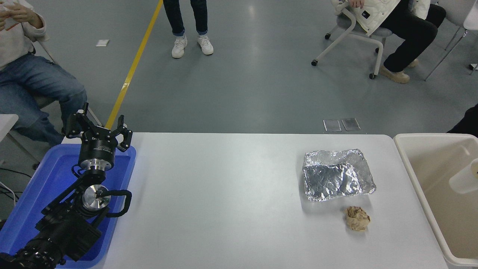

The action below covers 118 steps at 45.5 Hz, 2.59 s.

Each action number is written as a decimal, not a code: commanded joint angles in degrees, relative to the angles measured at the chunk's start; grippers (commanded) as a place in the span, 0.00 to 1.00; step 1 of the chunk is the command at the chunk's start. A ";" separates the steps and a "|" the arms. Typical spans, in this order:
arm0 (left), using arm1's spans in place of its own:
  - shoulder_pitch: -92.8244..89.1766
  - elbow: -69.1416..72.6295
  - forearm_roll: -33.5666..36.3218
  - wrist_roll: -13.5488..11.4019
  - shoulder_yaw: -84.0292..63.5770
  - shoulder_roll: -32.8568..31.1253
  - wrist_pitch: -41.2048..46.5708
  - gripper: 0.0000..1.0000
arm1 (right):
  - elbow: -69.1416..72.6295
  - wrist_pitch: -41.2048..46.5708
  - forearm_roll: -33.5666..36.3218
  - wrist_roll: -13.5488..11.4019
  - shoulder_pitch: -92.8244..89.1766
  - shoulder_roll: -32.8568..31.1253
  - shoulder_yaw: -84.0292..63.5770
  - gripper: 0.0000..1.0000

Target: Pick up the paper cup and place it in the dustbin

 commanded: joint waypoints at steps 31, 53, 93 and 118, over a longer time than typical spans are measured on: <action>-0.08 0.00 0.00 0.00 0.00 -0.01 0.00 0.99 | 6.78 -0.06 0.66 0.16 -0.75 1.62 13.76 1.00; -0.08 0.00 0.00 0.00 0.00 -0.01 0.00 0.99 | 44.75 0.55 1.01 -0.11 20.58 -20.00 -3.60 1.00; 0.01 0.00 0.00 0.00 0.09 -0.01 0.00 0.99 | 76.93 27.34 29.91 0.42 100.41 22.26 -68.94 1.00; 0.01 0.00 0.00 0.00 0.00 -0.01 0.00 0.99 | 79.66 36.85 35.29 -0.37 113.77 21.30 -66.47 1.00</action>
